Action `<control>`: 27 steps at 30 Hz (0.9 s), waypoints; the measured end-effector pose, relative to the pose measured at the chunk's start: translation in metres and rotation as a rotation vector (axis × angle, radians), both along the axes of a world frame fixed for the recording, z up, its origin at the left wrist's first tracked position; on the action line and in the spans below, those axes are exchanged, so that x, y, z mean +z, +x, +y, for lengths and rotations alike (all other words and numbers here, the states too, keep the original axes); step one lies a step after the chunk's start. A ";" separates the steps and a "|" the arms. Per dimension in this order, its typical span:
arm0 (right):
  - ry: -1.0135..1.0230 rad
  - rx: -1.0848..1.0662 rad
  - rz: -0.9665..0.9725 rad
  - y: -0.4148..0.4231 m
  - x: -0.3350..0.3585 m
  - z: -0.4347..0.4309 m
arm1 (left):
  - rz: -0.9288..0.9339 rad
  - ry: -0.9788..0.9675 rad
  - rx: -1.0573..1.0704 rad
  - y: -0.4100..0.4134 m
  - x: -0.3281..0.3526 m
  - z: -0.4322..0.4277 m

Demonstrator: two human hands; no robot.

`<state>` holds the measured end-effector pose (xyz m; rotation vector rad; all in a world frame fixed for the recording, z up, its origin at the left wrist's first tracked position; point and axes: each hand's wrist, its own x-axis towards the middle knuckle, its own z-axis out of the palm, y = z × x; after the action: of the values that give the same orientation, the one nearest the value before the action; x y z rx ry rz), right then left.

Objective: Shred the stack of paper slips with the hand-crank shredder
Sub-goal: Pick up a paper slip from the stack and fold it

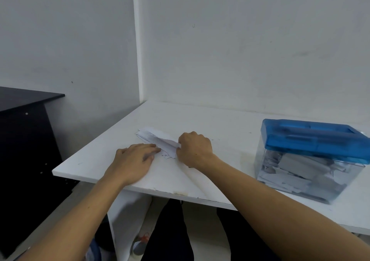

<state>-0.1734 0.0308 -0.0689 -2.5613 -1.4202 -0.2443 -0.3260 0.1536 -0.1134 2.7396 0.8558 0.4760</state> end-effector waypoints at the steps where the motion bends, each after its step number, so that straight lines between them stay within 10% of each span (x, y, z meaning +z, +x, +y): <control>1: 0.009 -0.008 0.018 0.001 0.001 0.000 | 0.002 -0.001 0.001 0.000 0.000 0.000; 9: 0.075 -0.086 0.198 0.011 0.027 -0.009 | -0.035 -0.023 -0.043 0.001 -0.003 0.003; 18: 0.007 0.151 -0.230 0.003 0.013 -0.012 | -0.079 -0.011 -0.069 0.002 -0.005 0.006; 27: -0.184 0.135 -0.187 -0.015 0.009 -0.015 | -0.103 -0.026 -0.059 0.002 -0.007 0.006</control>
<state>-0.1884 0.0155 -0.0598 -2.6293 -1.7508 -0.3545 -0.3237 0.1597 -0.1204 2.6820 0.7487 0.5844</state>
